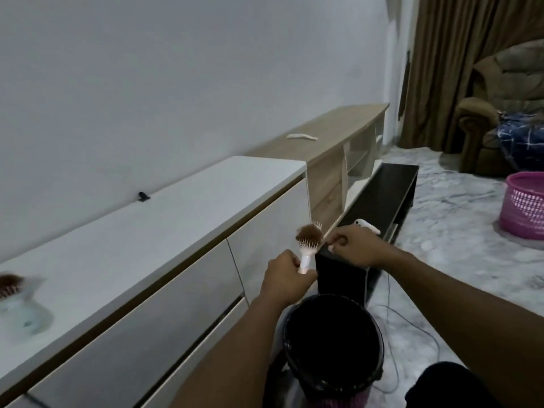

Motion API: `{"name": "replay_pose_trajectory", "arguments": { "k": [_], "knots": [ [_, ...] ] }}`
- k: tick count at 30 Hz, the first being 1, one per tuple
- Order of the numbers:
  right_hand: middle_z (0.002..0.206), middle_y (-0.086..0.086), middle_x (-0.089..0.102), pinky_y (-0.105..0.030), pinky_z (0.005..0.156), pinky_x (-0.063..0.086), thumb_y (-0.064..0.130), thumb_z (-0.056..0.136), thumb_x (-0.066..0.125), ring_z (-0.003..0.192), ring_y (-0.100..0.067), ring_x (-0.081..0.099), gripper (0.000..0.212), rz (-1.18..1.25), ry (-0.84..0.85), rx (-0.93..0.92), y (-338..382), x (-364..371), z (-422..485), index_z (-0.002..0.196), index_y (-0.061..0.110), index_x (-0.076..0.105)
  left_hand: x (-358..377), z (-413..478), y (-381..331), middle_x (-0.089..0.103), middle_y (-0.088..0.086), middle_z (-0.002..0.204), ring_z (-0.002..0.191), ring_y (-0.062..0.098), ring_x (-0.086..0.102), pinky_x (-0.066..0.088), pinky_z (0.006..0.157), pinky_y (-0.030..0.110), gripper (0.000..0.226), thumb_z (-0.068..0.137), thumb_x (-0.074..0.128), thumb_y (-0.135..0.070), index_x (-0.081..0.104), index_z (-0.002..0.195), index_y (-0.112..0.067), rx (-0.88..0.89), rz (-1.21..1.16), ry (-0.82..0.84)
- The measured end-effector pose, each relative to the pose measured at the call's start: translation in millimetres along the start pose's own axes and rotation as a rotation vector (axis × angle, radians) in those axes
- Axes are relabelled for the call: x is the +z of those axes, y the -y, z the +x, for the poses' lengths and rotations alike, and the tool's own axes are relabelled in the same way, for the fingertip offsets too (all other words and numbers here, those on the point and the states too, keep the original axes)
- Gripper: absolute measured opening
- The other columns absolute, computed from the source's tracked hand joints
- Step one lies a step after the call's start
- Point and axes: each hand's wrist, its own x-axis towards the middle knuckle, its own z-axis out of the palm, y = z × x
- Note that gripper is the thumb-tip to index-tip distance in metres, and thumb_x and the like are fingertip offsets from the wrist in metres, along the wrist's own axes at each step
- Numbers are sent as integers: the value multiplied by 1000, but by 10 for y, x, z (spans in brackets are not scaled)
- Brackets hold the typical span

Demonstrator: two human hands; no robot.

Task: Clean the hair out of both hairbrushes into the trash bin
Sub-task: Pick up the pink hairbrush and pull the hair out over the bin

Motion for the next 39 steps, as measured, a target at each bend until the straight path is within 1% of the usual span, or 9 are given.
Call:
{"name": "replay_pose_trajectory", "arguments": {
  "k": [5, 11, 15, 18, 22, 28, 32, 35, 39],
  "knots": [
    [104, -2, 77, -13, 71, 44, 22, 90, 66, 91, -12, 68, 20, 65, 96, 115, -629, 721, 122, 108, 18, 73, 563, 87, 615, 64, 0, 81, 68, 15, 58, 37, 53, 28, 27, 71, 73, -40, 51, 78, -25, -87, -6, 73],
    [113, -4, 74, -24, 88, 48, 21, 92, 64, 106, -19, 67, 25, 165, 145, 233, -1349, 1536, 239, 115, 14, 72, 1311, 161, 1324, 63, -7, 71, 69, 15, 60, 39, 59, 27, 25, 71, 76, -33, 60, 84, -19, -192, -1, 190],
    [120, -4, 69, -25, 94, 45, 21, 94, 64, 112, -20, 64, 30, 226, 161, 340, -1776, 2040, 329, 123, 13, 67, 1746, 266, 1753, 60, -6, 68, 70, 22, 64, 54, 64, 37, 25, 68, 73, -33, 53, 78, -23, -265, -3, 289],
    [118, -2, 67, -33, 96, 48, 26, 95, 63, 109, -20, 63, 34, 265, 171, 446, -2083, 2382, 435, 125, 12, 65, 1958, 337, 2003, 59, -3, 70, 68, 19, 62, 47, 59, 31, 25, 76, 75, -25, 55, 85, -13, -297, -6, 337],
    [104, -3, 72, -46, 82, 62, 33, 95, 62, 94, -20, 73, 27, 574, 167, 691, -2323, 2765, 576, 116, 17, 65, 2140, 451, 2289, 55, -4, 67, 59, 10, 50, 39, 54, 28, 25, 78, 75, -21, 56, 88, -8, -288, -12, 388],
    [92, -11, 69, -44, 69, 64, 19, 92, 71, 77, -21, 71, 19, 848, 125, 848, -2391, 3060, 721, 105, 9, 63, 2377, 485, 2569, 57, -7, 68, 61, 14, 56, 43, 56, 32, 26, 66, 66, -38, 48, 83, -29, -310, -16, 469],
    [84, -13, 66, -37, 60, 62, 11, 85, 77, 67, -17, 66, 25, 858, 30, 897, -2455, 3190, 779, 104, 1, 64, 2497, 514, 2581, 56, -3, 72, 54, 10, 55, 45, 53, 32, 28, 77, 69, -17, 47, 93, -15, -348, -98, 497],
    [75, -10, 69, -30, 58, 56, 10, 84, 78, 63, -16, 65, 10, 744, -23, 846, -2500, 3244, 794, 87, 7, 69, 2546, 544, 2565, 51, 3, 76, 39, 8, 53, 48, 43, 28, 29, 87, 64, -1, 39, 97, -10, -474, -263, 540],
    [64, -3, 69, -15, 50, 47, 10, 87, 75, 48, -1, 63, 12, 585, -23, 746, -2482, 3243, 824, 78, 15, 68, 2556, 581, 2526, 51, 9, 76, 33, 11, 47, 41, 37, 25, 18, 97, 59, -12, 42, 97, -15, -611, -344, 537]
  ]
}}
